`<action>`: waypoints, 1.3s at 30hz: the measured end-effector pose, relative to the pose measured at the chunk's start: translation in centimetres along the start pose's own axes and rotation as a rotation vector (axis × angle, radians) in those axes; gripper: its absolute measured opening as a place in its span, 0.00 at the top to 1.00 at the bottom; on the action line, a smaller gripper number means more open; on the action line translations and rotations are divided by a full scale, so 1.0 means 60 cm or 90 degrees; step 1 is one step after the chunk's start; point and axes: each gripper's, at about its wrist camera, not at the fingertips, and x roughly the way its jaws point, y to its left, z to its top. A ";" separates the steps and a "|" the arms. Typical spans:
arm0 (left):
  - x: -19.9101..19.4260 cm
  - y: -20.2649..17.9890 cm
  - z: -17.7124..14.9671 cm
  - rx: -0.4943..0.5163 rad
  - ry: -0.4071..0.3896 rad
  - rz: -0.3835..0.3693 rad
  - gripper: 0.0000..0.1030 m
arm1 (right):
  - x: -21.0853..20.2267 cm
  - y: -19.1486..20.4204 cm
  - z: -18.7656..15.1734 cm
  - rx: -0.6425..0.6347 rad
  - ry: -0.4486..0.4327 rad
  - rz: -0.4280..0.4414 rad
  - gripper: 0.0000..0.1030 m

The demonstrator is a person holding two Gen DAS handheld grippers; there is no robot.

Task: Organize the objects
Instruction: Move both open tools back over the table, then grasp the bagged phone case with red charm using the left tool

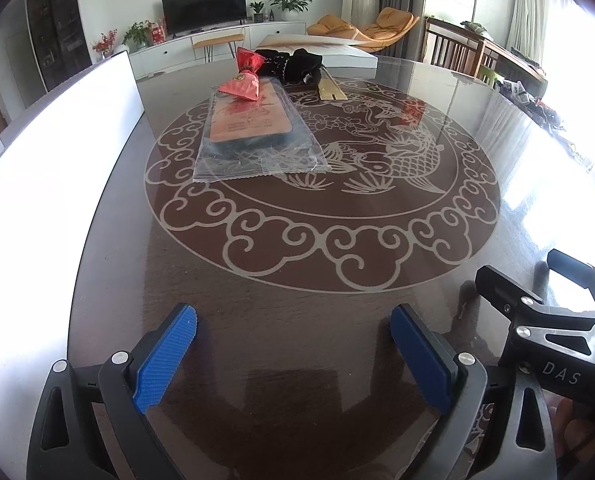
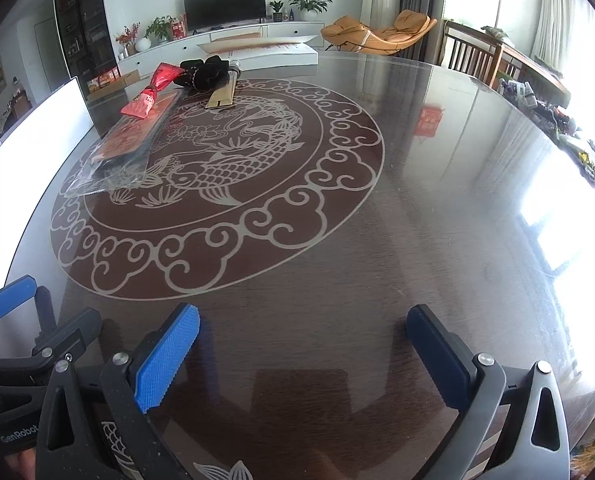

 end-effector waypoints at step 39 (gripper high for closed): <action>0.147 0.074 0.311 -0.047 0.050 0.050 0.00 | 0.024 -0.067 0.031 0.062 0.001 -0.043 0.00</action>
